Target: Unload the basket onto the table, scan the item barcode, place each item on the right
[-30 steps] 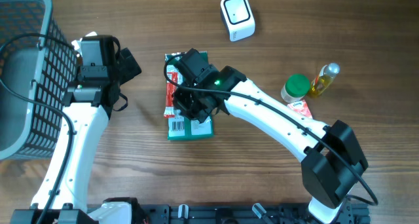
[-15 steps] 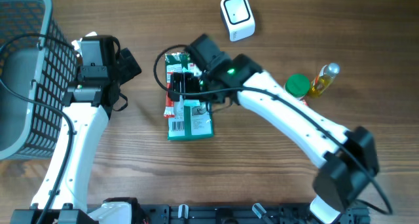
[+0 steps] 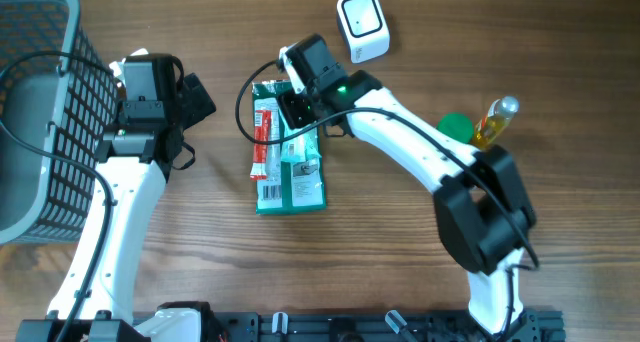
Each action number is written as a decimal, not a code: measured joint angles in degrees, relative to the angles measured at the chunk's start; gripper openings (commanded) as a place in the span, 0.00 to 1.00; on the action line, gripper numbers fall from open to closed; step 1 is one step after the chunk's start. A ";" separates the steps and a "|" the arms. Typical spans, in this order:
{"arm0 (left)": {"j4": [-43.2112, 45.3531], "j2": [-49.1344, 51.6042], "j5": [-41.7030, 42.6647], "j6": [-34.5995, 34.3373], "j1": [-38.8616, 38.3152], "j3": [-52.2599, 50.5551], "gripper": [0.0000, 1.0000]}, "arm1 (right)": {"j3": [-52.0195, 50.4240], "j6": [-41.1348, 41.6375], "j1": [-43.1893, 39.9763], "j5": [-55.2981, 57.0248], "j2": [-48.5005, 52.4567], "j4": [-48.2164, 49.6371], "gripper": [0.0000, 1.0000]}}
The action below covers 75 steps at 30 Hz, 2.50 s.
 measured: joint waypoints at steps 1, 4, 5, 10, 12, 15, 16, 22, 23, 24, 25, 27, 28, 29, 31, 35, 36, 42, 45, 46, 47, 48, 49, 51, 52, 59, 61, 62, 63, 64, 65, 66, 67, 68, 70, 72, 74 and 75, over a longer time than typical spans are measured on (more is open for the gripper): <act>-0.04 0.00 0.00 -0.02 0.00 0.00 1.00 | 0.00 0.52 0.00 0.04 2.10 0.76 0.73; -0.04 0.00 0.00 -0.02 0.00 0.00 1.00 | 0.00 0.83 0.00 0.11 3.93 0.79 0.64; -0.04 0.00 0.00 0.00 0.00 0.00 1.00 | 0.00 0.85 0.00 0.24 4.00 0.76 0.55; -0.04 0.00 0.00 0.00 0.00 0.00 1.00 | 0.04 9.09 -0.04 -0.46 3.98 -3.85 0.41; -0.04 0.00 0.00 0.00 0.00 0.00 1.00 | 0.11 16.35 -0.22 -5.77 3.96 -6.91 0.49; -0.04 0.00 0.00 0.00 0.00 0.00 1.00 | 0.11 24.28 -0.33 -19.02 3.39 -9.20 0.50; -0.04 0.00 0.00 0.00 0.00 0.00 1.00 | 0.11 24.24 -0.33 -20.52 2.60 -9.38 0.50; -0.04 0.00 0.00 0.00 0.00 0.00 1.00 | 0.11 9.66 -0.44 -15.78 -1.68 -8.72 0.51; -0.04 0.00 0.00 0.00 0.00 0.00 1.00 | 0.09 7.85 -0.42 -15.45 -1.68 -8.66 0.53; -0.04 0.00 0.00 -0.02 0.00 0.00 1.00 | 0.09 6.47 -0.37 -15.34 -1.62 -8.57 0.54; -0.02 0.00 0.00 -0.02 0.00 0.00 1.00 | 0.00 4.85 -0.31 -15.17 -1.25 -8.44 0.54; -0.04 0.00 0.00 -0.02 0.00 0.00 1.00 | -0.04 3.21 -0.07 -14.99 0.76 -8.00 0.53; -0.04 0.00 0.00 -0.02 0.00 0.00 1.00 | -0.07 2.75 0.02 -14.99 2.10 -7.50 0.53; -0.04 0.00 0.00 -0.02 0.00 0.00 1.00 | -0.11 2.27 0.13 -14.97 3.78 -7.04 0.52; -0.04 0.00 0.00 0.00 0.00 0.00 1.00 | -0.11 1.79 0.22 -15.69 6.78 -5.64 0.36; -0.02 0.00 0.00 -0.02 0.00 0.00 1.00 | 0.26 0.46 0.42 -17.40 6.95 -5.70 0.04; -0.04 0.00 0.00 -0.02 0.00 0.00 1.00 | 0.50 0.57 0.22 -17.75 6.91 -5.97 0.04; -0.04 0.00 0.00 -0.02 0.00 0.00 1.00 | 0.46 -0.92 -1.53 -15.47 -6.27 -6.10 0.04; -0.04 0.00 0.00 -0.02 0.00 0.00 1.00 | 0.92 -6.29 -1.51 -11.76 -18.14 -3.21 0.04; -0.04 0.00 0.00 -0.02 0.00 0.00 1.00 | 1.07 -10.27 -1.51 -7.10 -20.20 -1.27 0.04; -0.04 0.00 0.00 0.00 0.00 0.00 1.00 | 1.16 -13.33 -1.51 -2.67 -20.76 0.37 0.04; -0.04 0.00 0.00 0.00 0.00 0.00 1.00 | 1.18 -15.89 -1.57 -0.11 -20.79 1.16 0.04; -0.07 0.00 0.00 0.00 0.00 0.00 1.00 | 1.18 -20.24 -1.62 5.79 -20.22 4.00 0.04; 0.00 0.00 0.00 -0.02 0.00 0.00 1.00 | 1.09 -27.23 -1.77 13.33 -18.60 10.34 0.04; 0.02 0.00 -0.02 -0.02 0.00 0.00 1.00 | 1.01 -30.73 -1.81 17.40 -17.16 16.09 0.04; 0.00 0.00 0.00 -0.02 0.00 0.00 1.00 | 0.57 -53.62 -4.26 37.73 0.17 49.20 0.04; 0.00 0.02 0.00 0.00 0.00 0.00 1.00 | 0.48 -61.40 -5.33 41.70 4.87 58.62 0.04; -0.02 0.02 0.00 -0.02 0.00 0.00 1.00 | 0.46 -65.40 -5.88 43.34 6.88 62.27 0.04; -0.04 0.02 0.00 -0.02 0.00 0.00 1.00 | 0.46 -67.98 -6.34 44.17 8.17 64.11 0.04; -0.04 0.02 0.00 0.00 0.00 0.00 1.00 | 0.46 -70.86 -6.95 45.24 9.55 64.59 0.04; -0.04 0.02 0.00 0.00 0.00 0.00 1.00 | 0.46 -72.06 -7.30 45.72 10.21 64.57 0.04; -0.04 0.02 0.00 0.00 0.00 0.00 1.00 | 0.46 -73.11 -7.69 46.29 10.86 64.65 0.04; -0.04 0.02 0.00 0.00 0.00 0.00 1.00 | 0.46 -73.66 -7.89 46.45 11.19 64.67 0.04; -0.04 0.02 0.00 0.00 0.00 0.00 1.00 | 0.46 -74.14 -8.04 46.64 11.45 64.74 0.04; -0.02 0.02 0.00 0.00 0.00 0.00 1.00 | 0.46 -74.66 -8.31 47.17 11.91 63.87 0.04; -0.04 0.02 0.00 0.00 0.00 0.00 1.00 | 0.52 -74.84 -8.31 47.45 12.24 59.69 0.04; -0.04 0.02 0.00 -0.02 0.00 0.00 1.00 | 0.59 -74.14 -8.31 47.69 12.46 55.04 0.04; -0.04 0.02 -0.02 0.00 0.00 0.00 1.00 | 0.66 -73.20 -8.24 47.80 12.46 53.13 0.04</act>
